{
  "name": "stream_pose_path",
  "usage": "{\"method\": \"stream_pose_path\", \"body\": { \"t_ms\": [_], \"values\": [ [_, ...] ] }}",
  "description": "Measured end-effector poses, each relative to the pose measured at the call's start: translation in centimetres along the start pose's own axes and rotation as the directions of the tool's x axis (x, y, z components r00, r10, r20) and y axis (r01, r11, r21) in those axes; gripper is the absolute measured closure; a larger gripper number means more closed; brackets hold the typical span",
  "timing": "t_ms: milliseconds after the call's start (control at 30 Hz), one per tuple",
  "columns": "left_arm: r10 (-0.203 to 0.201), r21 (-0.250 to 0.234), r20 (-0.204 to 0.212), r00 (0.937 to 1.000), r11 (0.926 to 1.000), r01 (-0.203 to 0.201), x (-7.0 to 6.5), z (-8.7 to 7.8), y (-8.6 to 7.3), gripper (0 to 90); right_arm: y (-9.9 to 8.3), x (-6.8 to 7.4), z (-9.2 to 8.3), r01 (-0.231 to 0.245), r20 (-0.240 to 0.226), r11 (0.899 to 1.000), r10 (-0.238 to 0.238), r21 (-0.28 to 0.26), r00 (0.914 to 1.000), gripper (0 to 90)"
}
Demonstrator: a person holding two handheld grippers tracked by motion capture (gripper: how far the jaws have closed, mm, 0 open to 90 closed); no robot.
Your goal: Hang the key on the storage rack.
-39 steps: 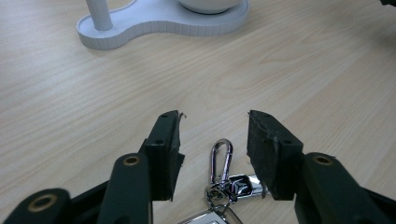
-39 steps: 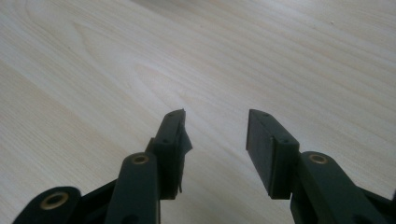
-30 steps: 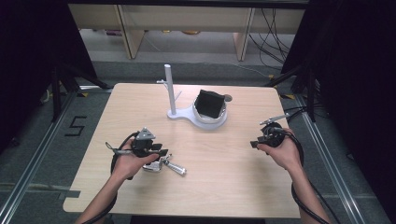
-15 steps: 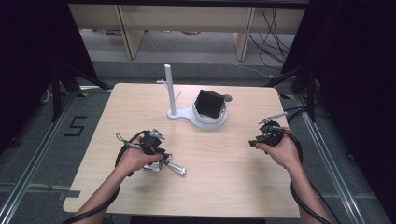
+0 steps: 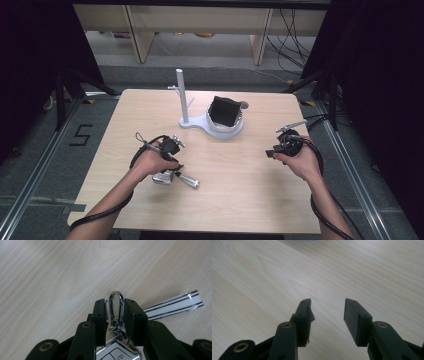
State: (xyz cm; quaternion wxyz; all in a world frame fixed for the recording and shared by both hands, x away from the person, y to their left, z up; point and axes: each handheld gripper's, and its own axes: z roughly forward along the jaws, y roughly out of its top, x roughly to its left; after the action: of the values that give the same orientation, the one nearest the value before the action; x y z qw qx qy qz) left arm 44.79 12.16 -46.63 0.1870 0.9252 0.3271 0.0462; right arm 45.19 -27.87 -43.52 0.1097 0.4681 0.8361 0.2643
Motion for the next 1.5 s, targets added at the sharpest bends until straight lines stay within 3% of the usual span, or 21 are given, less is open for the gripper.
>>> {"method": "stream_pose_path", "body": {
  "t_ms": [100,433,600,767,900,967,1067,1133,1167,1333,1367,1400,1500],
  "values": [
    [-0.012,0.009,0.0,0.9999,0.9999,0.012,-0.1,0.2,0.3,70.5,0.0,0.2,-0.1,-0.011,-0.002,1.0,0.011,0.009,0.9999,58.1],
    [0.01,0.082,-0.007,0.9999,0.9966,-0.01,-0.3,0.7,1.0,70.8,0.2,0.0,-0.1,0.004,-0.001,1.0,-0.004,-0.011,1.0,58.3],
    [0.021,0.125,-0.004,0.9998,0.992,-0.02,-0.2,1.1,1.3,70.8,0.2,0.2,-0.2,-0.006,0.002,1.0,0.006,0.006,1.0,58.3],
    [0.017,0.138,-0.002,0.9998,0.9903,-0.017,-0.2,1.2,1.5,71.1,0.2,0.2,-0.2,-0.003,0.0,1.0,0.003,0.007,1.0,58.3],
    [0.023,0.156,-0.002,0.9997,0.9874,-0.023,-0.2,1.3,1.7,71.2,0.2,0.2,-0.2,-0.002,0.0,1.0,0.002,0.007,1.0,58.2],
    [0.027,0.185,0.003,0.9996,0.9823,-0.027,-0.1,1.3,1.9,71.2,0.2,0.2,-0.3,-0.004,-0.002,1.0,0.004,0.009,1.0,58.2],
    [0.021,0.184,0.005,0.9998,0.9827,-0.022,-0.1,1.4,2.0,71.1,0.2,0.1,-0.2,0.012,-0.004,1.0,-0.012,-0.002,0.9999,58.2],
    [0.029,0.21,0.012,0.9995,0.9772,-0.031,0.0,1.3,2.2,71.0,0.2,0.2,-0.3,-0.001,-0.003,1.0,0.001,0.008,1.0,58.2],
    [0.012,0.201,0.011,0.9999,0.9796,-0.014,-0.1,1.4,2.2,70.9,0.2,0.2,-0.3,-0.002,-0.003,1.0,0.002,0.01,1.0,58.2],
    [0.017,0.209,0.017,0.9997,0.9776,-0.021,0.2,1.4,2.3,69.2,0.3,0.1,-0.3,0.001,-0.006,1.0,-0.001,0.01,1.0,58.2],
    [-0.001,0.195,0.015,0.9999,0.9808,-0.002,0.1,1.5,2.3,69.3,0.3,0.1,-0.3,-0.002,-0.005,1.0,0.002,0.011,1.0,58.1],
    [0.01,0.217,0.019,0.9998,0.9761,-0.014,0.2,1.4,2.4,69.5,0.3,0.2,-0.4,-0.003,-0.005,1.0,0.003,0.013,1.0,58.1],
    [0.005,0.219,0.025,0.9997,0.9757,-0.01,0.1,1.5,2.5,71.8,0.4,0.2,-0.4,-0.001,-0.004,1.0,0.001,0.014,1.0,58.1]
  ]
}}
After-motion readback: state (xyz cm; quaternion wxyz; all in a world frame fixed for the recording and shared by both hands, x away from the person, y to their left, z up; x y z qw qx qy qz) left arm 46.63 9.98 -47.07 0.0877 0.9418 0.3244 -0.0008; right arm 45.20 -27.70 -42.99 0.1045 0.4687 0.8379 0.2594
